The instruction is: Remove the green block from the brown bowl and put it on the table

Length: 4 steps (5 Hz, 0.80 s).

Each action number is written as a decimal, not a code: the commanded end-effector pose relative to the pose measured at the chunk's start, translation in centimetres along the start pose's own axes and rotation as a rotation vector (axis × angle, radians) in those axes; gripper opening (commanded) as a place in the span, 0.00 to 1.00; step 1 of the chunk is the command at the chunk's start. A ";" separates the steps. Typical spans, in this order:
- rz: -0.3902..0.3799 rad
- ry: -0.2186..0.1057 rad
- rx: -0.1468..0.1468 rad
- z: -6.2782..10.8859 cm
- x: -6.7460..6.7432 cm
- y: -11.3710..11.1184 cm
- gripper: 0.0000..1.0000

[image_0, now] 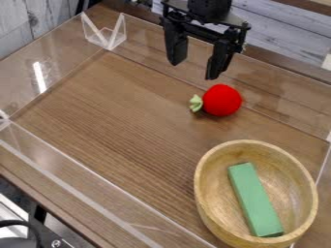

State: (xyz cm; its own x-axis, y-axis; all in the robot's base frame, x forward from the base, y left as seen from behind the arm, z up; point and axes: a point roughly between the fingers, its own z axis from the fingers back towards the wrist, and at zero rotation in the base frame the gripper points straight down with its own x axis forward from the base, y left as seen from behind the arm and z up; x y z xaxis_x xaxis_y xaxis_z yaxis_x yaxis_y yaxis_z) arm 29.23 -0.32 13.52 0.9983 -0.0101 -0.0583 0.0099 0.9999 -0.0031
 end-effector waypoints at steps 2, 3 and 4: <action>0.187 0.022 -0.059 -1.9 -2.5 -3.8 1.00; 0.220 0.017 -0.087 -2.6 -3.7 -6.7 1.00; 0.246 0.004 -0.116 -2.8 -4.9 -9.3 1.00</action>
State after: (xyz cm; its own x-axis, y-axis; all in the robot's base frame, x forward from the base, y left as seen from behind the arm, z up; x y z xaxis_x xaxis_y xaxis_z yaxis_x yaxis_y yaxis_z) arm 23.86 -9.43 9.82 0.9656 0.2331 -0.1151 -0.2425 0.9671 -0.0767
